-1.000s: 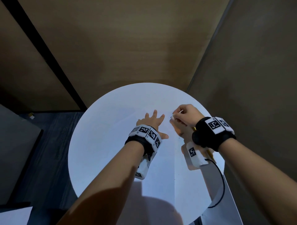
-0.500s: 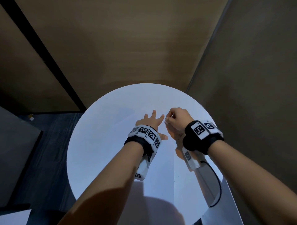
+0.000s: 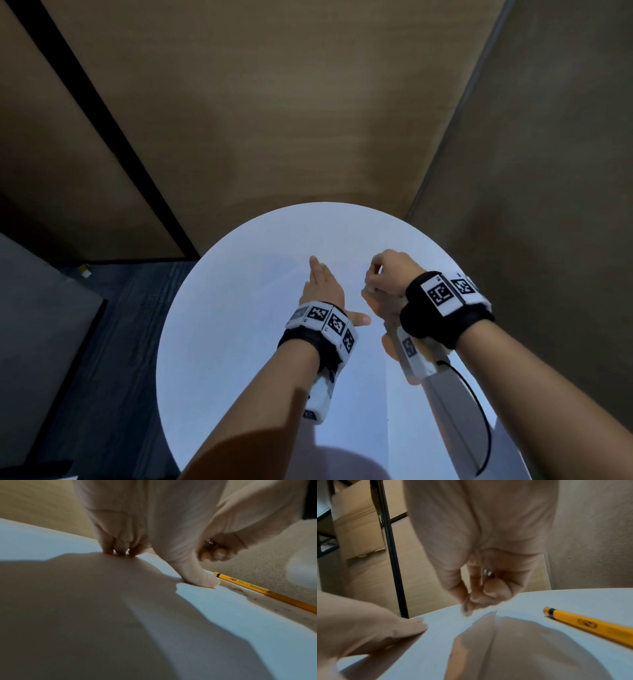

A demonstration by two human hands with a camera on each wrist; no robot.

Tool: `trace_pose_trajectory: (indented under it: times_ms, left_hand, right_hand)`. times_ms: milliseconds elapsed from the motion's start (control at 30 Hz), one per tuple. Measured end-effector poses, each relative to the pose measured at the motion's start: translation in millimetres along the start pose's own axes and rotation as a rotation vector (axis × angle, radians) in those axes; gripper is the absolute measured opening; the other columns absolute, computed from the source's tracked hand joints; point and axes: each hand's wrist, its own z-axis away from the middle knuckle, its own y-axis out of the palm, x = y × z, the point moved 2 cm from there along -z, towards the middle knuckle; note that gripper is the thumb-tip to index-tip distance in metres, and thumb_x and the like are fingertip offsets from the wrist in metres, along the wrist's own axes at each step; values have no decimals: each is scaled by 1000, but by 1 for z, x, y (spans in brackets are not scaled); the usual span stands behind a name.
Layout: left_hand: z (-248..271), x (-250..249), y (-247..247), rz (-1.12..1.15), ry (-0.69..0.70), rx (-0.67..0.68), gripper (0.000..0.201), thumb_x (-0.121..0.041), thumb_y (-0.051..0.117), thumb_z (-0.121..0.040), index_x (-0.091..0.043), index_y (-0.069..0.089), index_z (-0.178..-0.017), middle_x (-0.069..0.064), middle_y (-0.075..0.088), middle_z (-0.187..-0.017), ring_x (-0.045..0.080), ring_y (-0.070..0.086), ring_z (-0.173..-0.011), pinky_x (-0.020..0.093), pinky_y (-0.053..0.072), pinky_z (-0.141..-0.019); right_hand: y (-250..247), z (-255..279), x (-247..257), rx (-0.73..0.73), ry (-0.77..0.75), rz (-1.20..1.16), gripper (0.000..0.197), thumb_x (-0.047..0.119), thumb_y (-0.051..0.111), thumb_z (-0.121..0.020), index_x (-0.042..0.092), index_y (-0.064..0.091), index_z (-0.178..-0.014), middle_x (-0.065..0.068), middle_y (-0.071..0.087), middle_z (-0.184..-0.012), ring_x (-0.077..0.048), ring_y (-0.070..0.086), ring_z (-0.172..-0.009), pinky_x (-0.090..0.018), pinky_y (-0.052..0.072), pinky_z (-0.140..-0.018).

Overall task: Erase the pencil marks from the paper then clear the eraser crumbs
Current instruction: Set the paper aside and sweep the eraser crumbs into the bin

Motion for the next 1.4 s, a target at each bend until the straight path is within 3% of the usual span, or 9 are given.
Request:
trace_pose_trajectory:
  times_ms: [100, 167, 267, 467, 600, 767, 1000, 1233, 1400]
  left_hand:
    - [-2, 1, 4, -30, -64, -10, 127, -66, 63, -74, 1, -18, -146, 15, -27, -153, 31, -8, -146, 45, 10, -116]
    - [-2, 2, 7, -57, -90, -14, 125, -70, 58, -75, -1, -18, -146, 15, -24, -154, 33, -12, -145, 49, 9, -115]
    - [-1, 7, 2, -65, -52, -12, 117, -64, 58, -80, -2, -14, -148, 15, -20, -156, 32, -8, -145, 46, 11, -115]
    - [17, 74, -31, 330, -30, -249, 53, -11, 58, -92, -13, 40, -141, 3, 36, -150, 18, 38, -135, 28, 33, -108]
    - [36, 120, -35, 345, -181, -312, 43, -3, 57, -90, -15, 53, -131, 3, 55, -134, 21, 54, -119, 26, 44, -92]
    - [51, 121, -35, 378, -171, -204, 64, -17, 70, -83, -17, 42, -141, 10, 40, -141, 26, 47, -124, 28, 42, -83]
    - [51, 120, -23, 70, -108, -29, 86, -36, 69, -84, -41, 13, -149, 4, -10, -159, 31, -7, -145, 51, 16, -114]
    - [36, 136, -20, 121, -73, -36, 84, -39, 68, -85, -46, 13, -147, -1, -16, -158, 31, -14, -145, 53, 2, -114]
    - [26, 143, -11, 57, -80, -16, 103, -50, 69, -80, -39, -7, -149, -2, -23, -156, 31, -16, -144, 54, 2, -114]
  right_hand:
    - [-5, -9, 6, -190, -24, -207, 7, 12, 54, -87, 8, 60, -90, -10, 64, -92, -20, 57, -76, -25, 42, -63]
    - [4, -11, 12, -110, -52, -264, 3, 13, 57, -87, 11, 59, -89, -8, 64, -85, -15, 57, -69, -23, 41, -56]
    - [15, -16, 13, -93, -38, -142, 6, 10, 54, -87, 10, 59, -90, -11, 66, -97, -25, 60, -89, -28, 44, -70]
    - [16, -3, -3, -187, 21, -475, 9, 15, 56, -88, 14, 57, -97, -2, 61, -72, -21, 57, -72, -26, 43, -64]
    - [10, 9, -10, -199, 40, -556, 8, 14, 56, -91, 9, 61, -88, -11, 63, -77, -19, 56, -63, -25, 45, -57]
    - [14, 22, 1, -150, 38, -538, 8, 18, 59, -90, 13, 62, -85, -6, 63, -78, -20, 58, -67, -26, 47, -59]
    - [23, 33, 26, -119, -7, -525, 5, 12, 63, -87, 9, 64, -84, -7, 66, -89, -25, 63, -79, -26, 48, -62]
    - [37, 22, 53, 19, -38, -413, 10, 13, 59, -89, 7, 62, -82, -5, 64, -76, -18, 60, -69, -28, 49, -65]
    - [77, 26, 92, 346, -45, -902, 16, 3, 45, -96, 1, 53, -82, -15, 59, -74, -21, 56, -62, -27, 46, -59]
